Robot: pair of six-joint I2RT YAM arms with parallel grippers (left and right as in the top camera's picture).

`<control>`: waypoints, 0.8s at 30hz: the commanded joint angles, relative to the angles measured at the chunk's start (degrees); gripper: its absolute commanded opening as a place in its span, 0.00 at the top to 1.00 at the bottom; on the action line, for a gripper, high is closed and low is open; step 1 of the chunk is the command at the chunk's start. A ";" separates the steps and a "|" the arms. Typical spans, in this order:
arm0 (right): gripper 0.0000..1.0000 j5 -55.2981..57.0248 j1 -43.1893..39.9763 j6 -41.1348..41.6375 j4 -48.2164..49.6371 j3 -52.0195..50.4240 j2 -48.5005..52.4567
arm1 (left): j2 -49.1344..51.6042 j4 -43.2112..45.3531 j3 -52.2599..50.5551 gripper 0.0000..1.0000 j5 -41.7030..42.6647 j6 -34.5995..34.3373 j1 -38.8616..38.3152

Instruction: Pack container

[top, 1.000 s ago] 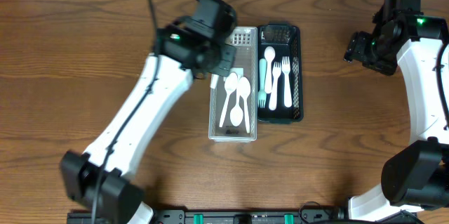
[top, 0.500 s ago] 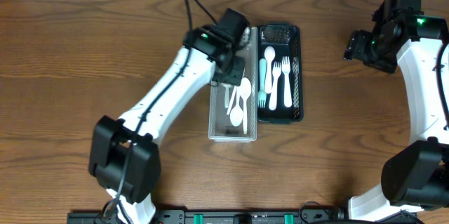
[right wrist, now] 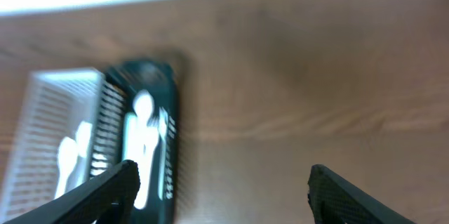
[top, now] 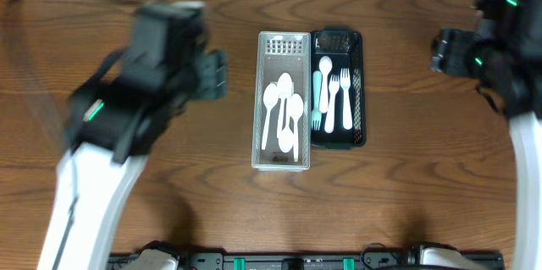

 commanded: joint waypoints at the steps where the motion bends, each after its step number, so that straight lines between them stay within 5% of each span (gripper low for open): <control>1: 0.18 -3.34 0.52 -2.05 -0.22 0.46 -9.68 | -9.31 -3.56 0.96 0.02 -8.74 0.48 0.48; 3: 0.14 -4.35 0.52 -1.99 -0.37 0.46 -14.93 | -15.06 -5.84 0.96 0.02 -11.02 0.48 0.48; 5: 0.01 -4.39 0.52 -1.99 -0.50 0.46 -20.11 | -20.87 -8.09 0.96 0.02 -13.60 0.48 0.48; 13: 0.01 -4.37 0.52 -1.99 -3.30 0.46 -33.22 | -35.89 -15.76 0.94 0.02 -22.80 0.48 0.48; 24: 0.01 -4.39 0.52 -1.99 -12.57 0.44 -36.24 | -40.70 -29.73 0.94 0.02 -22.99 0.48 0.48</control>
